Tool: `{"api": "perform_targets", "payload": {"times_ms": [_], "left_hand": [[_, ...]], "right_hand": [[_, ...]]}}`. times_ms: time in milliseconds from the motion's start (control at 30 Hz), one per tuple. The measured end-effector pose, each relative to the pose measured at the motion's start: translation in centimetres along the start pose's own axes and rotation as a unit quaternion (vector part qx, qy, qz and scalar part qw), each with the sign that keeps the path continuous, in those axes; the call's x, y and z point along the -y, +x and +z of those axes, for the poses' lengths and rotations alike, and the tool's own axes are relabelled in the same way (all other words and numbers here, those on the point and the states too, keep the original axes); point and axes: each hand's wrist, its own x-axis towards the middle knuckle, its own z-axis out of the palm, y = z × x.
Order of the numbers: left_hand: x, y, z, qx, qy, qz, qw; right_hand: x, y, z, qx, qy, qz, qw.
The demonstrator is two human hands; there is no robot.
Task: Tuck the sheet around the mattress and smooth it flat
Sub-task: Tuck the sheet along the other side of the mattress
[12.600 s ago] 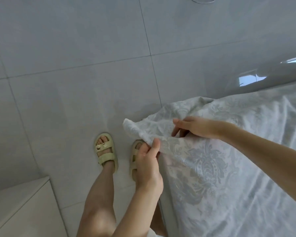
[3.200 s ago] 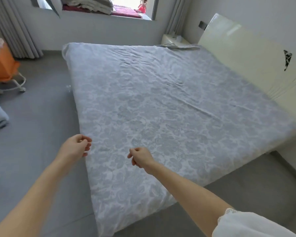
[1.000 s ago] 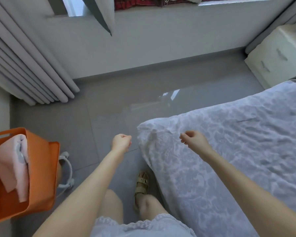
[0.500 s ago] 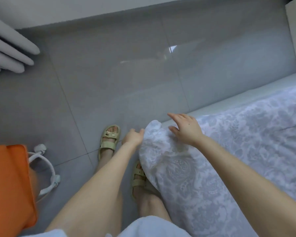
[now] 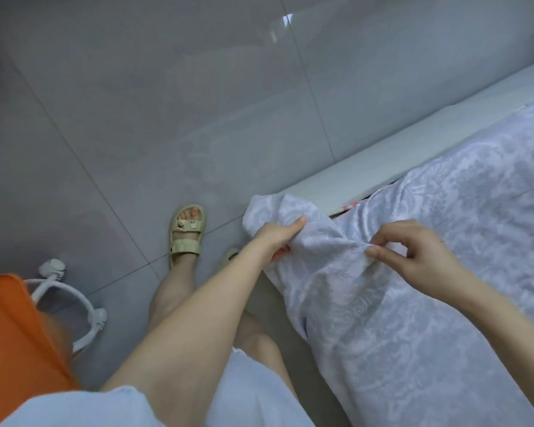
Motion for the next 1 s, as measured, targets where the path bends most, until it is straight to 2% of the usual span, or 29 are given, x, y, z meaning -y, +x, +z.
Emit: {"api": "perform_targets", "payload": {"times_ms": [67,167,333,533,667,800,900,1000], "left_hand": [[0.0,0.0,1.5,-0.009,0.042,0.024,0.999],[0.1,0.1,2.9,-0.067,0.109,0.087,0.988],[1.4,-3.9,0.5,-0.182,0.108,0.164,0.964],[7.3,-11.1,-4.2,-0.193,0.014,0.147,0.97],[9.3,-15.9,-4.7,-0.242,0.059,0.213,0.945],[10.2,-18.2,-5.7,-0.261,0.082,0.263,0.925],[9.8,-16.6,-8.1,-0.295,0.06,0.223,0.927],[9.0,-13.8,-11.3,-0.313,0.231,0.138,0.911]], "right_hand": [[-0.4,-1.1,-1.0,0.002,0.028,-0.02,0.999],[-0.7,-2.5,-1.9,-0.012,0.053,-0.066,0.996],[-1.0,-5.3,-3.2,-0.007,0.043,-0.086,0.995],[-1.2,-4.4,-2.4,-0.034,-0.017,-0.058,0.998],[-0.7,-2.3,-0.7,-0.058,-0.1,-0.107,0.987],[-0.3,-1.6,-0.5,-0.093,-0.11,-0.14,0.98],[0.0,-1.3,0.1,-0.082,-0.102,-0.153,0.98],[0.1,-0.2,1.1,-0.074,-0.097,-0.117,0.986]]}}
